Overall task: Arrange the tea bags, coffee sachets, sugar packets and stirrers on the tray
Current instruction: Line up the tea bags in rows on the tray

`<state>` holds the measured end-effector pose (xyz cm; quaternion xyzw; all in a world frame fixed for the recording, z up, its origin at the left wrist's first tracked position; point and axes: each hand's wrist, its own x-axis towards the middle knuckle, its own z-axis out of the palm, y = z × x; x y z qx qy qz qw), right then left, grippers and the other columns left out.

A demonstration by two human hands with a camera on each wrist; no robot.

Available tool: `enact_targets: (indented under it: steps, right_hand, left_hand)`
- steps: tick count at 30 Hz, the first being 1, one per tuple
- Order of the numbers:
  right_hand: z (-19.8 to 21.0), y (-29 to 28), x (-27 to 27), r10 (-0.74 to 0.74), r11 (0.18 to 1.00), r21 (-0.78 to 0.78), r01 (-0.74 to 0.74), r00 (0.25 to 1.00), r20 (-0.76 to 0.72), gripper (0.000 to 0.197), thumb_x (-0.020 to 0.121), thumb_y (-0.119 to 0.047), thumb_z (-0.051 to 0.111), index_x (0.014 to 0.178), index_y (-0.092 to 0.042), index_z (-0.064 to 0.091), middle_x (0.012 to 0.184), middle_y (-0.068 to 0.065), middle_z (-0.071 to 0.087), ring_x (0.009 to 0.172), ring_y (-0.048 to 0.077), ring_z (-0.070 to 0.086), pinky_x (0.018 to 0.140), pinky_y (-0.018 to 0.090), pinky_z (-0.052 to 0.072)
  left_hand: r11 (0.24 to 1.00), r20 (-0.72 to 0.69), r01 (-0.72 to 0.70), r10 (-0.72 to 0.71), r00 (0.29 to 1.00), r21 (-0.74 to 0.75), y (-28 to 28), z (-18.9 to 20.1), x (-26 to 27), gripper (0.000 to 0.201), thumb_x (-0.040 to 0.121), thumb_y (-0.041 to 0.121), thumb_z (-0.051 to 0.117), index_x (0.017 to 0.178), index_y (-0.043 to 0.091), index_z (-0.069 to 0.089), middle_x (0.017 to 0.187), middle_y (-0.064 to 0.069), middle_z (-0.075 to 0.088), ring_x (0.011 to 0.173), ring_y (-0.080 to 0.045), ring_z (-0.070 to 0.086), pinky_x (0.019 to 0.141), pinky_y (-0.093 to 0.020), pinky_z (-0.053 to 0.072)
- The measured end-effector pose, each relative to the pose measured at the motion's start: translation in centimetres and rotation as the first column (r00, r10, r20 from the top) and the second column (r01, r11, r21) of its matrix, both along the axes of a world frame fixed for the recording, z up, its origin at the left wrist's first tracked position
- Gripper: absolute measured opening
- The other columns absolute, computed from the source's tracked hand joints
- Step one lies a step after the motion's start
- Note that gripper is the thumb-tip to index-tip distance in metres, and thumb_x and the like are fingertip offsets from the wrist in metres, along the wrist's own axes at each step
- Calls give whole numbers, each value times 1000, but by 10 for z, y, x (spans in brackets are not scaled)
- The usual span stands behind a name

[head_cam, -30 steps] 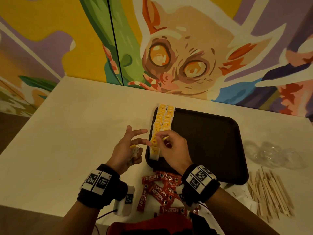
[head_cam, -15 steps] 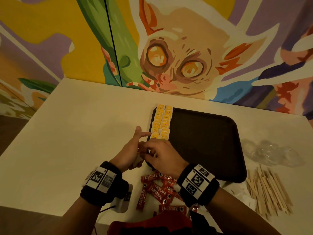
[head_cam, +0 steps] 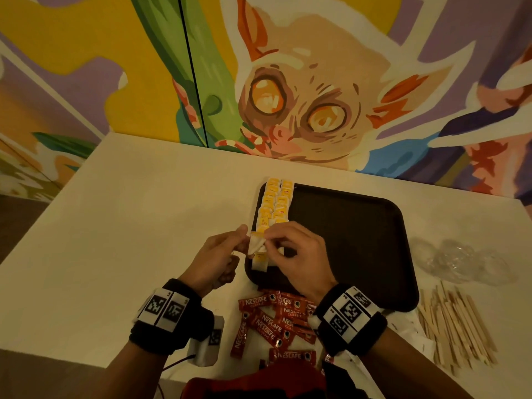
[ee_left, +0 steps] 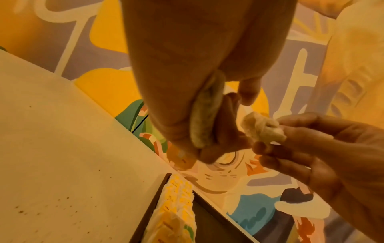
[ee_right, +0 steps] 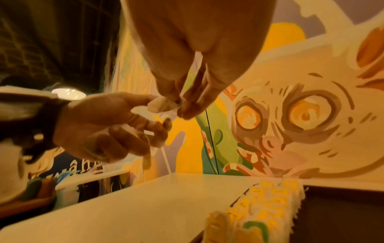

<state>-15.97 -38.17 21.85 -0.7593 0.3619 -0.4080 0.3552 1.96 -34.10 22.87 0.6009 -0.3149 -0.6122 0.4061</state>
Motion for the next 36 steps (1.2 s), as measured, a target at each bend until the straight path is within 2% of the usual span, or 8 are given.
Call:
enact_targets:
  steps: [2, 5, 9, 14, 19, 23, 30, 36]
  right_hand:
    - [-2, -1, -3, -6, 993, -119, 4, 1000, -10, 11, 84, 0, 73, 93, -5, 73, 102, 4, 67, 96, 11, 65, 84, 30, 57]
    - [-3, -2, -5, -8, 978, -209, 3, 1000, -24, 7, 82, 1, 74, 86, -4, 72, 104, 7, 65, 97, 11, 63, 89, 28, 54]
    - [-2, 1, -5, 13, 994, -107, -8, 999, 41, 12, 82, -1, 74, 94, -5, 72, 112, 6, 60, 101, 15, 64, 84, 30, 57]
    - [16, 0, -6, -18, 897, 435, -72, 980, 199, 30, 92, -8, 65, 119, -21, 59, 115, -1, 65, 96, 18, 68, 81, 37, 60]
    - [14, -6, -5, 29, 913, 401, -79, 991, 128, 21, 91, -12, 68, 112, -11, 70, 102, 2, 72, 86, 20, 70, 74, 41, 61]
    - [14, -6, -6, 69, 898, 425, -110, 992, 110, 22, 91, -15, 68, 112, -13, 71, 103, 3, 73, 94, 21, 70, 79, 44, 60]
    - [21, -12, -14, 77, 906, 417, -70, 997, -1, 10, 86, -21, 73, 93, -16, 76, 86, -1, 73, 82, 16, 70, 81, 44, 59]
    - [26, -16, -19, 116, 937, 343, -70, 987, -114, 2, 87, -23, 73, 88, -25, 72, 88, -8, 68, 85, 14, 66, 78, 44, 56]
  left_hand:
    - [998, 25, -5, 7, 1000, -64, 0, 2, -1, 48, 84, 57, 63, 87, 9, 69, 60, -12, 36, 46, -18, 20, 48, -27, 18]
    - [979, 129, -6, 34, 991, -206, -1, 10, -6, 18, 87, 26, 67, 92, 10, 73, 63, 6, 60, 37, -11, 27, 39, -18, 24]
    - [935, 210, -7, 87, 974, -355, -1, 15, -7, 9, 85, 10, 69, 90, 4, 74, 70, 7, 70, 37, -1, 42, 42, -10, 33]
    - [899, 351, 106, 55, 935, -424, -3, 13, -3, 7, 84, 12, 71, 89, 9, 76, 84, 3, 74, 55, 0, 56, 53, -16, 38]
    - [887, 372, 148, 28, 928, -437, -3, 11, -3, 7, 84, 17, 71, 89, 16, 76, 87, 8, 74, 81, -10, 66, 67, -32, 46]
    - [861, 421, 192, 28, 906, -470, -4, 9, -1, 7, 85, 15, 70, 88, 17, 76, 85, 7, 73, 78, -6, 65, 63, -22, 45]
    - [812, 571, 329, 6, 821, -482, -6, 5, 4, 6, 86, 20, 70, 86, 23, 75, 83, 10, 70, 70, -18, 64, 54, -23, 40]
    - [820, 635, 350, 22, 772, -453, -8, 2, 7, 6, 86, 21, 70, 86, 25, 74, 86, 15, 69, 60, -24, 54, 54, -25, 41]
